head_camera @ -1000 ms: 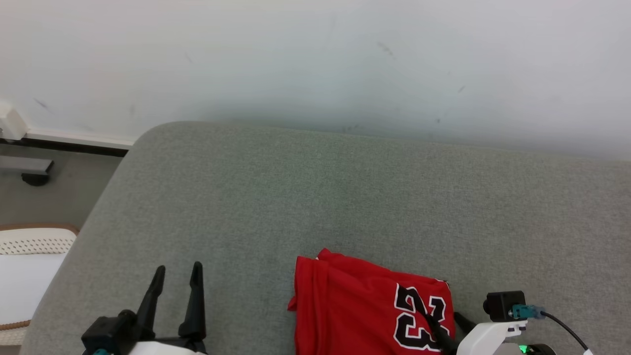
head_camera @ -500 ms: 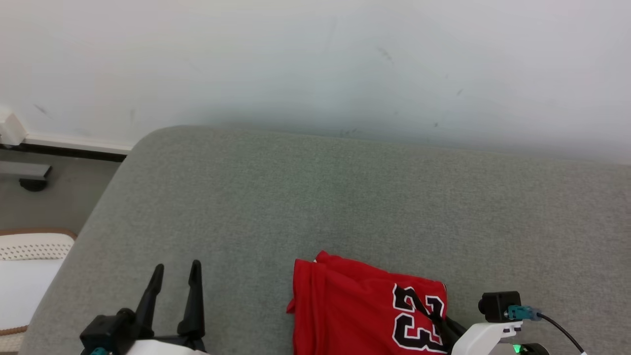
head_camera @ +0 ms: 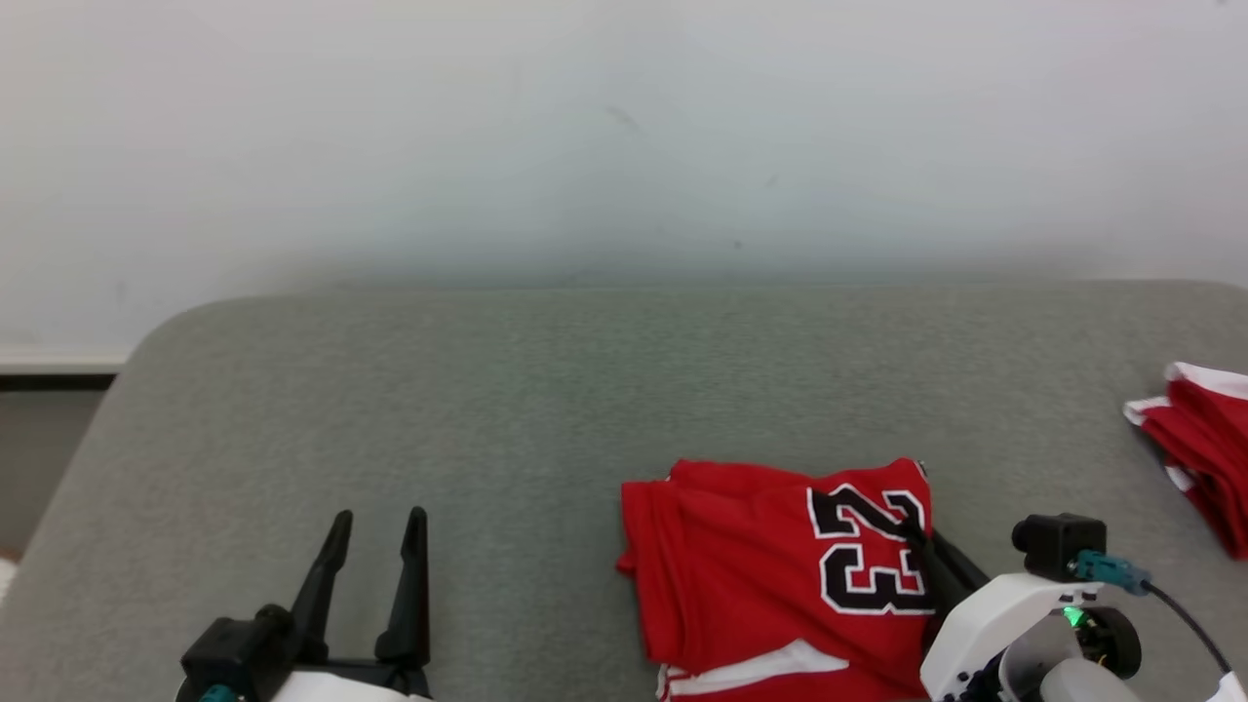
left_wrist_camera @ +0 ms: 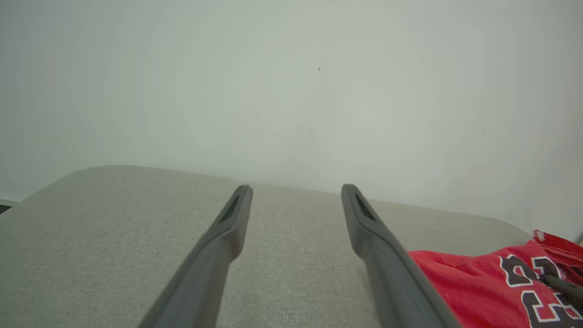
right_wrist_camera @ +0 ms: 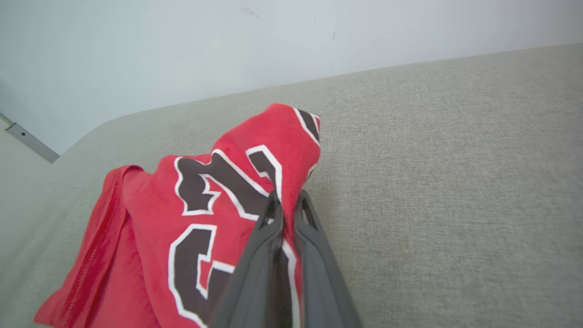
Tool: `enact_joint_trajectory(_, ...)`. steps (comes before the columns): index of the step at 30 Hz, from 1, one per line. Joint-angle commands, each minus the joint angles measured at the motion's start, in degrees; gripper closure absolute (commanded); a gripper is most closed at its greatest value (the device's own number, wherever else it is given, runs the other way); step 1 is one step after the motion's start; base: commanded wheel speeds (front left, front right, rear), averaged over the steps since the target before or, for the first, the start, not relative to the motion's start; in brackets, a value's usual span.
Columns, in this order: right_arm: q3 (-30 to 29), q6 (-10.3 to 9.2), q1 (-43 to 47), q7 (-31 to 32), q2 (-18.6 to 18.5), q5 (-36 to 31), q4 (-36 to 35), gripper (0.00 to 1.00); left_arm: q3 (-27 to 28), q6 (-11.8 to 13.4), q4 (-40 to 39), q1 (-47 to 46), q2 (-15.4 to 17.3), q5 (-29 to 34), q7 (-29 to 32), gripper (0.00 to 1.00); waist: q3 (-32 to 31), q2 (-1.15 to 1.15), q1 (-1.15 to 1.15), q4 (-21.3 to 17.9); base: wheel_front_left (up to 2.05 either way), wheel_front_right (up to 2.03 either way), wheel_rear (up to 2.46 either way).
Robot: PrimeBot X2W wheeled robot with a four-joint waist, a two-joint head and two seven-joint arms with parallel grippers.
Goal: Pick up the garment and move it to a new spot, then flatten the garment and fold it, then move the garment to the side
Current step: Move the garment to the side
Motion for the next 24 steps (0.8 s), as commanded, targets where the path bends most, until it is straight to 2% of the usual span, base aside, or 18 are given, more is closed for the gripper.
enact_joint_trajectory(1, -0.7, 0.00, -1.0, -0.7, -0.9, 0.2, -0.5, 1.00, -0.4, -0.2, -0.4, -0.1, 0.2, 0.5, -0.1, 0.00, 0.0, 0.00, 0.00, -3.9, 0.00, 0.00, 0.00)
enact_joint_trajectory(9, -3.5, 0.00, -0.3, -1.5, -3.1, 0.3, -1.8, 1.00, -3.0, -0.2, -1.0, -0.8, 0.2, 0.4, -0.1, 0.00, 0.6, 0.00, 0.00, -13.1, 0.00, 0.00, 0.00)
enact_joint_trajectory(14, -4.9, 0.00, 1.1, -1.4, -3.9, 0.0, -3.1, 1.00, -4.7, -0.3, -0.9, -1.3, 0.2, 0.6, 0.0, 0.00, 1.3, 0.00, 0.00, -17.4, 0.00, 0.00, 0.00)
enact_joint_trajectory(18, -5.9, 0.00, 1.7, -1.4, -4.3, -0.1, -4.7, 1.00, -6.1, -0.3, -0.8, -2.0, 0.2, 0.7, 0.0, 0.00, 2.5, 0.00, 0.00, -19.6, 0.00, 0.00, 0.00)
enact_joint_trajectory(24, -7.3, 0.00, 1.5, -1.4, -4.2, -0.3, -6.9, 1.00, -7.1, -0.4, -0.7, -3.4, 0.2, 1.1, 0.0, 0.00, 4.4, 0.00, 0.00, -20.0, 0.00, 0.00, 0.00)
